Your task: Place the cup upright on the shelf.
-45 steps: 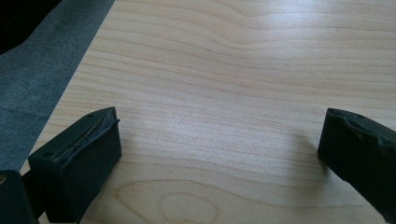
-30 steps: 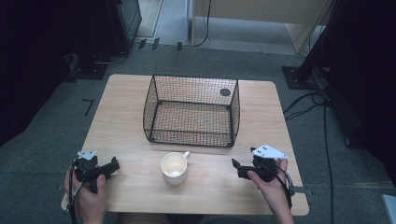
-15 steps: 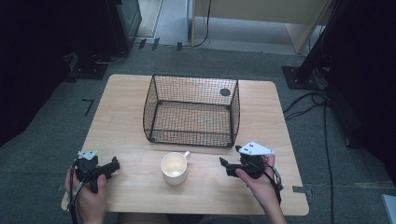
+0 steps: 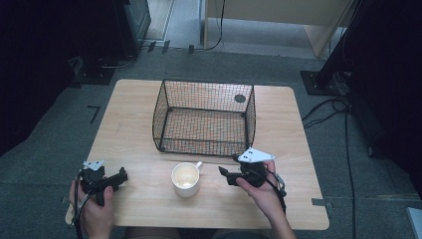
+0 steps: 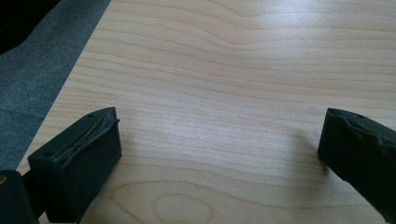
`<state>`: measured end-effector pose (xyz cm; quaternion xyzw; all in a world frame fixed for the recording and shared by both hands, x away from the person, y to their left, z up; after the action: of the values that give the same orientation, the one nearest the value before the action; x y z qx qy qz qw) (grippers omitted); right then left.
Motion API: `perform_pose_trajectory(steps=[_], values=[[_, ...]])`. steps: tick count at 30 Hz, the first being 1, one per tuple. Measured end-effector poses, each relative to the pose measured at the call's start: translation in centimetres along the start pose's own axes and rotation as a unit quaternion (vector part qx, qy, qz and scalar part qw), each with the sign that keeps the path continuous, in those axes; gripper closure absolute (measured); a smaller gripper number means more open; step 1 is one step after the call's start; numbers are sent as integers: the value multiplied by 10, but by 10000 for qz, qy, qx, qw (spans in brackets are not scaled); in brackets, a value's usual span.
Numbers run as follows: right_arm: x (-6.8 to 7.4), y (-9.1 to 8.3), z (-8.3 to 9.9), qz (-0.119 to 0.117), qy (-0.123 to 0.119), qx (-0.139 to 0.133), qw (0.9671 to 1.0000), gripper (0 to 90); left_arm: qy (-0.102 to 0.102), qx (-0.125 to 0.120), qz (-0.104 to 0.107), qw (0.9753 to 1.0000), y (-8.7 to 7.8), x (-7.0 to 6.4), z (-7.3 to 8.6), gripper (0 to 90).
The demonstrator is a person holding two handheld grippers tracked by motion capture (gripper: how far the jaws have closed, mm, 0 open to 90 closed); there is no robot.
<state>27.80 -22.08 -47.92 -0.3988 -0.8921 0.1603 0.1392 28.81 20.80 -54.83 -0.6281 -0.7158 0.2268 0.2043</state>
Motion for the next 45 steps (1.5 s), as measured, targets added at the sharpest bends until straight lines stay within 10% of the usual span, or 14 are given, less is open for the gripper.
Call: perform_pose_trajectory(steps=[45], values=[[12,62,4,-266,-332,56,9991,472,15,-2,22,10000,0,-1,0,0]])
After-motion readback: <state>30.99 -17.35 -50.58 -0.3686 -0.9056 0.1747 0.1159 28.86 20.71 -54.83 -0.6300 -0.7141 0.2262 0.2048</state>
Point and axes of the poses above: each handheld gripper's, and its own axes: y roughly forward along the jaws, z roughly out of its underside, x roughly to its left, the point moved 4 cm from there along y, roughly forward along the jaws, and after that the axes turned 11 degrees about -x, right-handed, at the moved point
